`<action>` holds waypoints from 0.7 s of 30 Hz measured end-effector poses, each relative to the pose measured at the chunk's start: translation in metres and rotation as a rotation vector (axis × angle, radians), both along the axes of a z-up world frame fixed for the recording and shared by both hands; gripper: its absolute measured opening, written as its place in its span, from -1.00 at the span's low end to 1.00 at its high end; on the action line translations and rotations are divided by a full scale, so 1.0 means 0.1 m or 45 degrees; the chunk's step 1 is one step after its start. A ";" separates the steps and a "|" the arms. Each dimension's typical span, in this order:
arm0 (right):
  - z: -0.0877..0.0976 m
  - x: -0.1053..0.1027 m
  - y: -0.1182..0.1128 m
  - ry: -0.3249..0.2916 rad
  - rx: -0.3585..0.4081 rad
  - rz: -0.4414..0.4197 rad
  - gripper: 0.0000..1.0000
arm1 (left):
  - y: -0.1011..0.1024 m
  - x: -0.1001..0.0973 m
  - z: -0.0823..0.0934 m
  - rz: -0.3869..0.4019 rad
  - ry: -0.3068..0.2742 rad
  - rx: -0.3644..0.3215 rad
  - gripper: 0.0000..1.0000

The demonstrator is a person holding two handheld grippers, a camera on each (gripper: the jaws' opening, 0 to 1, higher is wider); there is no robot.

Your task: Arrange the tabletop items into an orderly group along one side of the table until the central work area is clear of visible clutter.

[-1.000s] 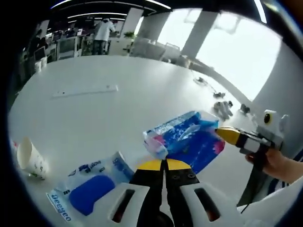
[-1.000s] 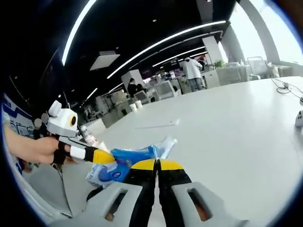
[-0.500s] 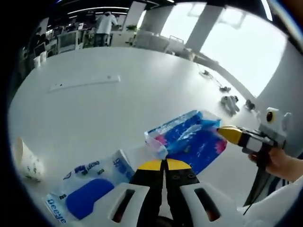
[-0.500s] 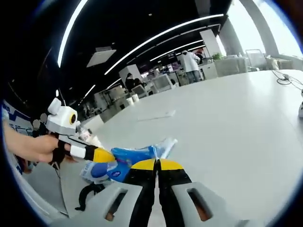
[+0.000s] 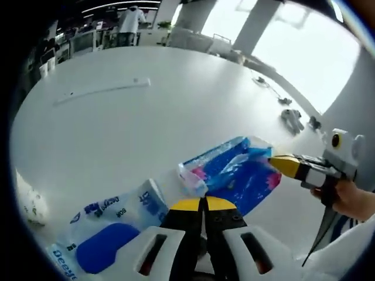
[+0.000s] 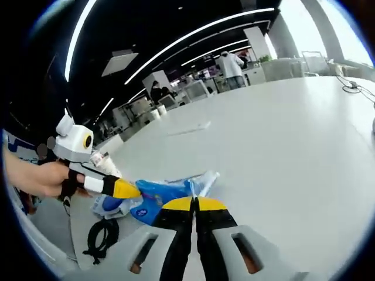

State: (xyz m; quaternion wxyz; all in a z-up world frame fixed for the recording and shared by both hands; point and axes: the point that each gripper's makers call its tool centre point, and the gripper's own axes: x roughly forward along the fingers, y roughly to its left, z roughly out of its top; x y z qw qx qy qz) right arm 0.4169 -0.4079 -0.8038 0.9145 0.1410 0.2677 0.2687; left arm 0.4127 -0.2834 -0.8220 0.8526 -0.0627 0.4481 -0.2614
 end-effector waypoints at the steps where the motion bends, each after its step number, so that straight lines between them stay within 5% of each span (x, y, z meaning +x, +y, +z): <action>1: -0.02 0.00 0.00 0.001 -0.005 0.005 -1.00 | 0.00 0.00 0.00 -0.001 0.000 0.000 -1.00; 21: -0.37 -0.06 -0.06 0.090 -0.089 0.027 -1.00 | -0.01 0.00 -0.11 -0.002 0.022 0.020 -1.00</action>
